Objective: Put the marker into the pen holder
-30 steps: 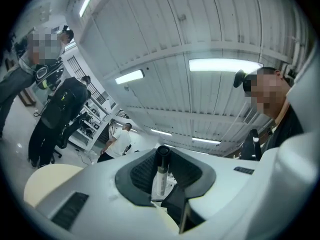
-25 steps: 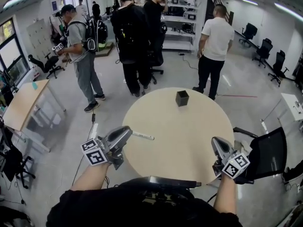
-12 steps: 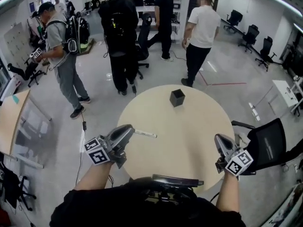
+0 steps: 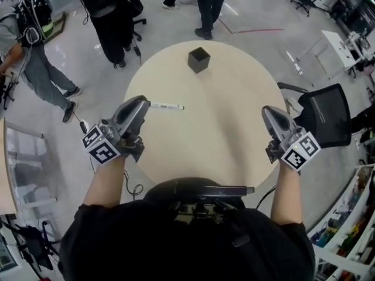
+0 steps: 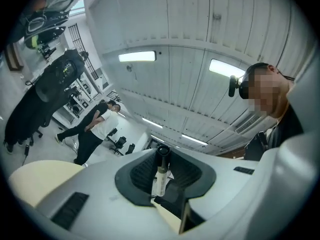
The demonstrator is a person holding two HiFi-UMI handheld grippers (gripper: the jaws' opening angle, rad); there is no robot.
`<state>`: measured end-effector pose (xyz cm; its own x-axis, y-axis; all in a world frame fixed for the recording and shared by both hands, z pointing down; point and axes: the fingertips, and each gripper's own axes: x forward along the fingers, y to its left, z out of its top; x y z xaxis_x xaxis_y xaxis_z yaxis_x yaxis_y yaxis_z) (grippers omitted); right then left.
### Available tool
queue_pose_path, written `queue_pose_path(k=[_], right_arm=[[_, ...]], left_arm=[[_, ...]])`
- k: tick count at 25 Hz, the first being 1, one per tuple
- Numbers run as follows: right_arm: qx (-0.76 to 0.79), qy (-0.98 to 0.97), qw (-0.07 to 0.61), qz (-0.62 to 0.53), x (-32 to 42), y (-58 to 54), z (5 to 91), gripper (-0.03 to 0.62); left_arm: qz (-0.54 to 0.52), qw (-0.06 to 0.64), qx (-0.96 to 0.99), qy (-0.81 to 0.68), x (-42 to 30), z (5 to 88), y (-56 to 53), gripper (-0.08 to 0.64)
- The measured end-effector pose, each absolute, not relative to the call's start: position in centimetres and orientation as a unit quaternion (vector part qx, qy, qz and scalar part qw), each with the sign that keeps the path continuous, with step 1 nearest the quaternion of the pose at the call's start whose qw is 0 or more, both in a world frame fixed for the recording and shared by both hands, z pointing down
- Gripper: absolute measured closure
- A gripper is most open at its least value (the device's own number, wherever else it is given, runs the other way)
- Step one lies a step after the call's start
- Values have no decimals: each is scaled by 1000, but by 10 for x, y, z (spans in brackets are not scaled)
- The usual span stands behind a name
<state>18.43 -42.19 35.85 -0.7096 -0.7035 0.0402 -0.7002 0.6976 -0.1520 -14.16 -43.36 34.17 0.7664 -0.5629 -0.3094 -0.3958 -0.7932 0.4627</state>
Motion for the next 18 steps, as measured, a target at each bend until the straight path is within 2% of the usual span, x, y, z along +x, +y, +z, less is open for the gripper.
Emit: queue_pose_path(k=[6, 18], right_arm=[[-343, 934, 8, -96, 211, -453, 386, 589], [-339, 937, -10, -87, 204, -491, 397, 589]], left_arm=[[-216, 220, 903, -298, -99, 359, -435, 488], [-194, 203, 908, -312, -106, 364, -476, 488]])
